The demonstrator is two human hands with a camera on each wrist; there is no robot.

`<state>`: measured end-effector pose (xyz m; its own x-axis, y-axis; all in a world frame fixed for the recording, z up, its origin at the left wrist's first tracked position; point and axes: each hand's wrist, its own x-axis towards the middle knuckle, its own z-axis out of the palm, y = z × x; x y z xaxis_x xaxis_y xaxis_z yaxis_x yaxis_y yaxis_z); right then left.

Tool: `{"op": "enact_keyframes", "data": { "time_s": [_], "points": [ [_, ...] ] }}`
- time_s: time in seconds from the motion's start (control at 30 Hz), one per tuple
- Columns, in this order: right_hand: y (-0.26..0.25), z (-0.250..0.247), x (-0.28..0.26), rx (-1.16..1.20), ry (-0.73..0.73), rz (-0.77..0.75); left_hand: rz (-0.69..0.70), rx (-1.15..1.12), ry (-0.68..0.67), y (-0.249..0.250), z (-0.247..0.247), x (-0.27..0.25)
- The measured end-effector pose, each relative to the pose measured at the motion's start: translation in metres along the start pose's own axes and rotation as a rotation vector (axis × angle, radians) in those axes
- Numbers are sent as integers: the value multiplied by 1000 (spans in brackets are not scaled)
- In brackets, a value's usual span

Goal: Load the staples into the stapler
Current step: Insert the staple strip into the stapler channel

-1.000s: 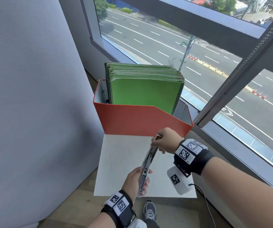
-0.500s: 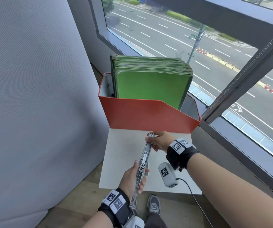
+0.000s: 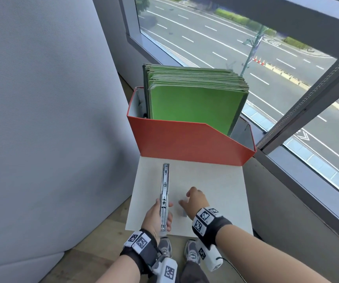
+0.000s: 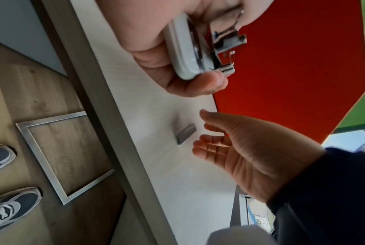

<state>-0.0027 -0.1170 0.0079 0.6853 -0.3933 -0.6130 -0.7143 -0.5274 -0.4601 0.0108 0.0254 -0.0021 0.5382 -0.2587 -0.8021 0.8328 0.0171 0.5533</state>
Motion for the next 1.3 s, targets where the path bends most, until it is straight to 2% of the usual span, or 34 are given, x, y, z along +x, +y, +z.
{"op": "enact_keyframes", "data": {
  "time_s": [0.3,0.47,0.67,0.77,0.83,0.9,1.0,1.3],
  "points": [
    [7,19,8,-142,-10,-42,48,62,51,-5,-10,2],
    [7,8,10,-89,4,-18,64,70,39,-4,-6,2],
    [7,-50,8,277,129,-15,83,87,-69,-8,14,6],
    [-3,-75,-5,515,82,-66,89,80,-139,-11,33,6],
    [-8,-84,-17,576,49,-96,87,92,-167,-10,48,4],
    [-9,-84,-28,558,39,-122,77,91,-203,-8,63,1],
    [-4,-81,-36,488,105,-122,52,89,-223,-5,76,2],
    [2,-82,-41,395,197,-135,70,76,-231,-9,80,0]
  ]
}}
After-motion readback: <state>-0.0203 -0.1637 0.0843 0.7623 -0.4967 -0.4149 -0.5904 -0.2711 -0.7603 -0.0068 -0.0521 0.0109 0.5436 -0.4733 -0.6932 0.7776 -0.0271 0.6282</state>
